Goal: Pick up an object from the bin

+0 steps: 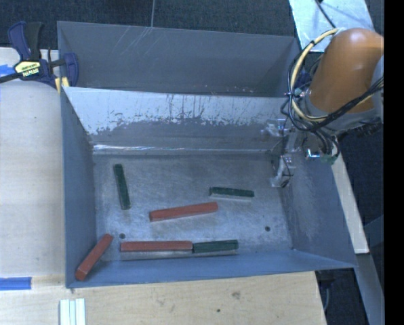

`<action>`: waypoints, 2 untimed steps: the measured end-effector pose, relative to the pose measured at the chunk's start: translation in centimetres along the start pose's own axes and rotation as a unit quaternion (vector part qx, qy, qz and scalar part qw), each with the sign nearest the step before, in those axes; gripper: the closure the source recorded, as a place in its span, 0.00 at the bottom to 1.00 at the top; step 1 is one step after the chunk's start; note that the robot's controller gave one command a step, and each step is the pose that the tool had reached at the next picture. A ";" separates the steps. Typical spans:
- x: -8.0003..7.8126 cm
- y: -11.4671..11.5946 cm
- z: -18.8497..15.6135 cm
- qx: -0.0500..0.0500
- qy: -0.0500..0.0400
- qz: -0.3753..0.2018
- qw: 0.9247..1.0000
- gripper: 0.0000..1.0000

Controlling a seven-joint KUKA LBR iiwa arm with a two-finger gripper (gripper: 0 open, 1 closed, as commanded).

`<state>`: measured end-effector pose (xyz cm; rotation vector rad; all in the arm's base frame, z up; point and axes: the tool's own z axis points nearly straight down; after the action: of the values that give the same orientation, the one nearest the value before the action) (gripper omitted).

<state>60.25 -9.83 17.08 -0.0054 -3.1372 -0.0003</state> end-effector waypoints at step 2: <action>4.2 9.1 10.0 0.000 -0.003 -0.132 0.991 0.00</action>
Offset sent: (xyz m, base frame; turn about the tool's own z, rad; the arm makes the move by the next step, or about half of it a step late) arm 0.0089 0.0680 -0.1008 -0.1808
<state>56.04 -0.70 7.05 0.4088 -3.1156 -0.0009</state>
